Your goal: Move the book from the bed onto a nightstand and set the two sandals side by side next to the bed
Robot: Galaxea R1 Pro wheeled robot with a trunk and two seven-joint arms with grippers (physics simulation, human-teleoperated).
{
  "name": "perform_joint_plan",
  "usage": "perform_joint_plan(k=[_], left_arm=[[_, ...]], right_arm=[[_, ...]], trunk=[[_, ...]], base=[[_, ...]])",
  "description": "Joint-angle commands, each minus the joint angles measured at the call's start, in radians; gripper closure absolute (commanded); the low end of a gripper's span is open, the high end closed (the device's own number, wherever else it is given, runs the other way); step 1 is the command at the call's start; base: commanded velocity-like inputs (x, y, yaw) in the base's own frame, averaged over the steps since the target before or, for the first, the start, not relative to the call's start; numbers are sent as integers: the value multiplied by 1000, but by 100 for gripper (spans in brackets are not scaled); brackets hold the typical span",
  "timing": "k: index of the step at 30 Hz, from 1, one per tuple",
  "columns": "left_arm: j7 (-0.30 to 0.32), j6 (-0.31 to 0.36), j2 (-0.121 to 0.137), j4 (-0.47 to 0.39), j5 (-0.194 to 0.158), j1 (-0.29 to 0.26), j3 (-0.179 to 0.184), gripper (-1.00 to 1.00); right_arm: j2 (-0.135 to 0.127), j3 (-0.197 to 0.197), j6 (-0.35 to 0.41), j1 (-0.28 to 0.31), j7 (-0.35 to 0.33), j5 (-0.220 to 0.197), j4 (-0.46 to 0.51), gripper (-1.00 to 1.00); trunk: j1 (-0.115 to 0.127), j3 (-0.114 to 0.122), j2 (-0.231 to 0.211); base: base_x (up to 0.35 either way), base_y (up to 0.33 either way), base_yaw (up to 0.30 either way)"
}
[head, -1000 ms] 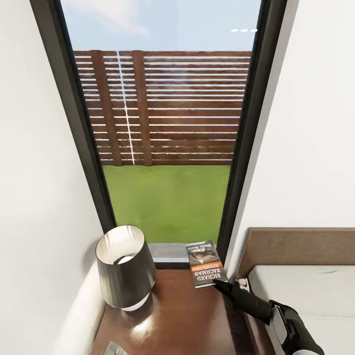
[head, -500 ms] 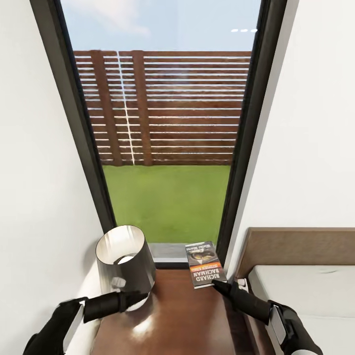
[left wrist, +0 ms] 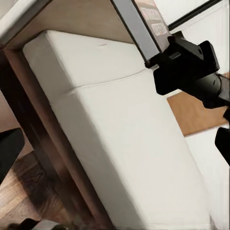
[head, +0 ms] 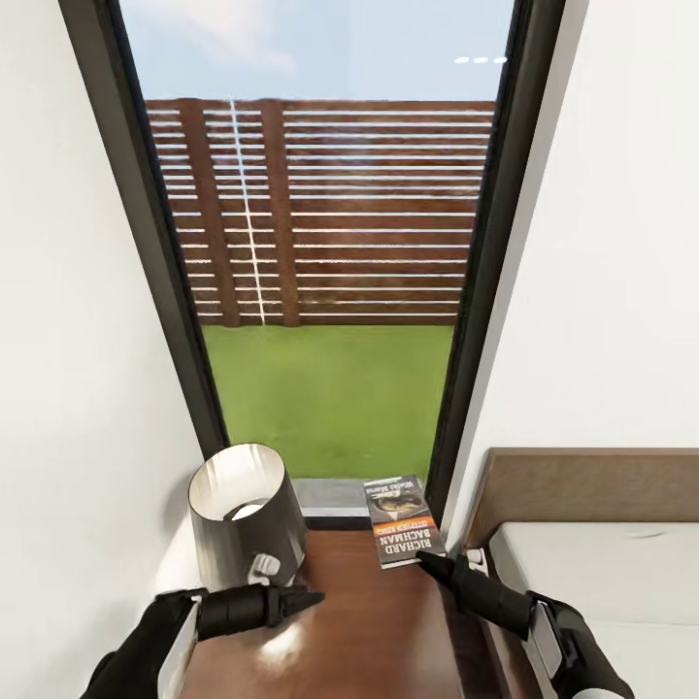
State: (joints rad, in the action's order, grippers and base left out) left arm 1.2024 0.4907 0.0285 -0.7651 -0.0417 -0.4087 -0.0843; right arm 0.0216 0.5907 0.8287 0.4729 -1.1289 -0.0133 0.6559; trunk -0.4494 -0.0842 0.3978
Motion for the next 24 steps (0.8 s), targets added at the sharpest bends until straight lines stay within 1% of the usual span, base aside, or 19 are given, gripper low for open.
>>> perform_joint_plan(k=[1, 2, 3, 4, 6, 7, 9, 13, 24], left_arm=[[9, 11, -9, 1, -4, -1, 19, -100], [28, 12, -19, 0, -4, -1, 33, -100], [85, 13, -32, -11, -4, -1, 48, -100], [132, 14, -42, -25, -2, -1, 54, -100], [207, 17, -55, -54, -1, -1, 61, -100], [220, 17, -57, -59, 0, -1, 62, -100], [234, 17, -56, -64, 1, -1, 63, -100], [243, 16, -52, -69, 2, -1, 61, -100], [243, 14, -52, -69, 2, -1, 60, -100]], right_arm=[[1, 5, 9, 1, -2, 0, 1, 100], [1, 5, 9, 1, -2, 0, 1, 100], [1, 5, 9, 1, -2, 0, 1, 100], [1, 5, 9, 1, -2, 0, 1, 100], [1, 3, 8, 1, -2, 0, 1, 100], [1, 2, 8, 1, -2, 1, 1, 100], [1, 2, 8, 1, -2, 1, 1, 100], [1, 1, 7, 1, -2, 1, 1, 100], [1, 1, 7, 1, -1, 0, -1, 100]], trunk=[[-1, -2, 2], [-1, -2, 2], [-1, -2, 2], [-1, -2, 2], [-1, -2, 2], [-1, -2, 2], [-1, -2, 2], [-16, -15, 30], [-58, -49, 107]], base=[[0, 0, 0], [0, 0, 0], [0, 0, 0], [0, 0, 0], [0, 0, 0], [0, 0, 0], [0, 0, 0], [0, 0, 0], [0, 0, 0]])
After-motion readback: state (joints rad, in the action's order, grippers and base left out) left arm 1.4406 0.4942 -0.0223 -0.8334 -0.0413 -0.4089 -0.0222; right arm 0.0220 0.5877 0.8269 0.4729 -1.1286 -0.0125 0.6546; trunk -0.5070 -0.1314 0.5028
